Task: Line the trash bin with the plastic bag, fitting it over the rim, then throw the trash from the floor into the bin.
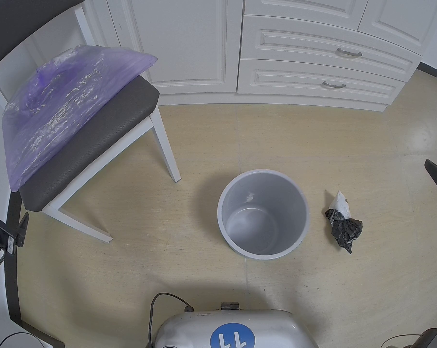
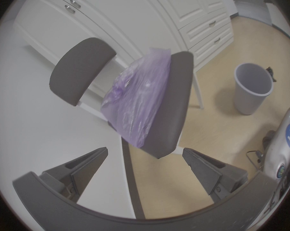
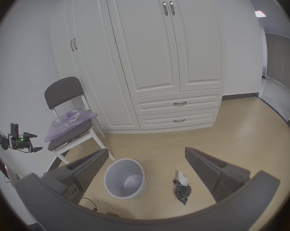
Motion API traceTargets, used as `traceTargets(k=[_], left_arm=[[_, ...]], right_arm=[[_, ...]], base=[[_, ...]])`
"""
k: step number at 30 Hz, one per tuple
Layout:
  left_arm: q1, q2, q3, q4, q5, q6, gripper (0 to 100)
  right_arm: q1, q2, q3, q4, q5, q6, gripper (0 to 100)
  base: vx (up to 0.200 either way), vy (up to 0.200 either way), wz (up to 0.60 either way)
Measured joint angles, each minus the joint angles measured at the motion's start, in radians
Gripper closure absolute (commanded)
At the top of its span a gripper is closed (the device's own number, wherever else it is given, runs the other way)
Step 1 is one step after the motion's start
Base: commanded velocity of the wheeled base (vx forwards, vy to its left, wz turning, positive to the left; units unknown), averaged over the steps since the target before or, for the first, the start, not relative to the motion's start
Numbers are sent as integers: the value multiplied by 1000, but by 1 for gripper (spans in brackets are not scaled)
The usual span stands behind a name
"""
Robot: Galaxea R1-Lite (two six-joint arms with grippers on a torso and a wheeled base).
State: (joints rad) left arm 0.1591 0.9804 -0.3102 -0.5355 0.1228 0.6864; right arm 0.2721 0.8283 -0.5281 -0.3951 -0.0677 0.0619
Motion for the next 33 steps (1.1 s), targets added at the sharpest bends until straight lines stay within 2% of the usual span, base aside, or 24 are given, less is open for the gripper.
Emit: traceTargets(k=[4,15,23,33], left_arm=[[-3,30,-1,-18,56,4,0],[11,95,-24,-29,62,-5,0],[43,176,-40,-160,67,-1,0],[84,185,-57,-177,66,3,0]], right_arm=[[1,7,2,0,1,3,0],[1,23,0,-2,1,8,0],[0,31,0,-4,1,7,0],[-7,33,-1,-5,1,10,0]], base=[[0,0,0],[0,0,0],[0,0,0],[0,0,0]])
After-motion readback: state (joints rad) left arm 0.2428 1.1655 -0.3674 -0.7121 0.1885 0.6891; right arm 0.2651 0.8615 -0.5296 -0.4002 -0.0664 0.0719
